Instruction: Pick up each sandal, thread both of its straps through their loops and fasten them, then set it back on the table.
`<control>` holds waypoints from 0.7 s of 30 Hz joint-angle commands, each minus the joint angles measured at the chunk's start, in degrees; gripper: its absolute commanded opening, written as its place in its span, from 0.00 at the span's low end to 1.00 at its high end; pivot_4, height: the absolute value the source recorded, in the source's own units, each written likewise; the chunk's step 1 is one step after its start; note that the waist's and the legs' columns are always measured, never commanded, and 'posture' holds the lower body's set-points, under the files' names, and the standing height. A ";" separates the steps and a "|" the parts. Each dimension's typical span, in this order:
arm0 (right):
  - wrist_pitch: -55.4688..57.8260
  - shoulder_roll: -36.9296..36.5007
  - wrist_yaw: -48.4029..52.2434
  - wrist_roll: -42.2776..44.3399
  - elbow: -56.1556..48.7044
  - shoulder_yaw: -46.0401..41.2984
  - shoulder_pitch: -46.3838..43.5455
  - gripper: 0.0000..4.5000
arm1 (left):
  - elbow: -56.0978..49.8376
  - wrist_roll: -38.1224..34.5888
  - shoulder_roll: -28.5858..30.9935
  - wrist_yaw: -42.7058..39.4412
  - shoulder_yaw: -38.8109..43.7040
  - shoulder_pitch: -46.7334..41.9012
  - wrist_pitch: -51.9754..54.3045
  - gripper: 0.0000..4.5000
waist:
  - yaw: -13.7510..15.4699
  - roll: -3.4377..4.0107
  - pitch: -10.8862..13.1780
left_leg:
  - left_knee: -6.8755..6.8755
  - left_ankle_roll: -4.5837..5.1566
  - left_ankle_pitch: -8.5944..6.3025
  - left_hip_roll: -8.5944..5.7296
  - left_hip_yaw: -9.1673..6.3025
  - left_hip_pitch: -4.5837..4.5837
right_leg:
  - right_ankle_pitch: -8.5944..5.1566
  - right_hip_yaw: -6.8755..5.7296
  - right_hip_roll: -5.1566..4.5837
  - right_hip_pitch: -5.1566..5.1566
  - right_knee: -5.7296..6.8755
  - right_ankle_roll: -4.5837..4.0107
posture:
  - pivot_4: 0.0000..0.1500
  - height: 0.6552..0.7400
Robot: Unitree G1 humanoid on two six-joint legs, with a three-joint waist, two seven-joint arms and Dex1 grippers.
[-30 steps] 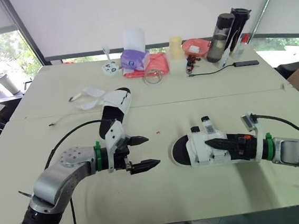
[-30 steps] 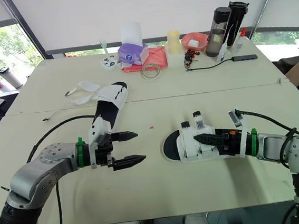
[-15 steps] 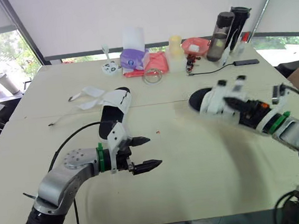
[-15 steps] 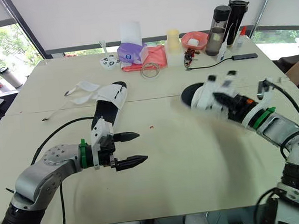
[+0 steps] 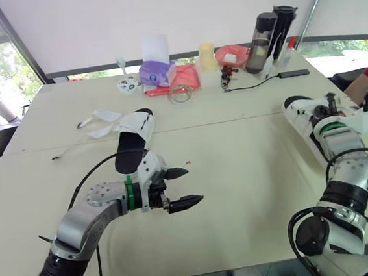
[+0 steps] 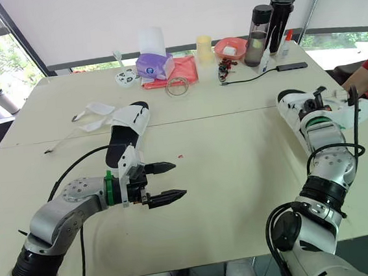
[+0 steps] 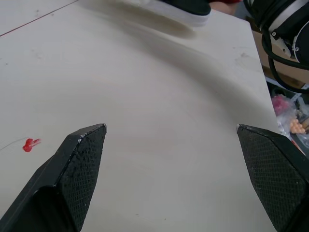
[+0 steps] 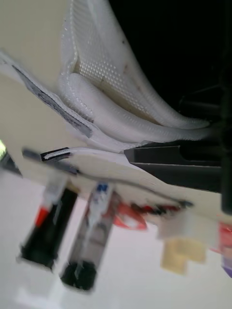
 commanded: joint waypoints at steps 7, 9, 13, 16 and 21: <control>-8.22 -2.82 2.76 -1.66 10.71 -0.31 -5.30 0.20 | -1.73 -0.06 -0.56 1.76 0.77 -0.13 -0.57 1.00 | -0.33 0.07 0.02 | 0.03 0.01 0.00 0.02 0.01 0.19 | 0.01 0.01 0.03 0.21 0.03 0.02 | 1.00 1.00; -8.11 -2.73 2.93 -1.54 10.40 -0.15 -4.78 0.40 | -1.83 -0.15 -0.56 2.12 0.91 -0.02 -0.51 1.00 | -0.33 0.07 0.02 | 0.06 0.01 0.00 0.01 0.00 0.21 | 0.01 0.01 0.03 0.25 0.02 0.02 | 1.00 1.00; -5.08 -1.90 0.78 -0.76 4.22 0.50 -1.31 0.84 | -1.86 -0.31 -0.57 2.48 0.92 0.12 -0.49 1.00 | -0.25 0.07 0.02 | 0.04 0.01 0.00 0.02 -0.01 0.22 | 0.01 0.01 0.03 0.24 0.03 0.02 | 1.00 1.00; -2.08 -0.66 -1.67 0.34 -2.89 1.48 2.09 0.98 | -1.75 -0.42 -0.69 2.55 0.88 0.16 -0.49 1.00 | 0.16 0.07 0.01 | 0.02 0.01 0.00 0.02 -0.08 0.22 | 0.01 0.00 0.04 0.25 0.03 0.02 | 1.00 1.00; 5.66 3.73 -8.31 7.18 -22.25 2.94 12.36 0.98 | -1.35 -0.53 -0.46 2.27 1.04 0.29 -0.72 1.00 | 0.04 0.10 0.00 | -0.01 0.01 0.00 0.02 -0.12 0.22 | 0.00 0.01 0.04 0.23 0.04 0.01 | 1.00 1.00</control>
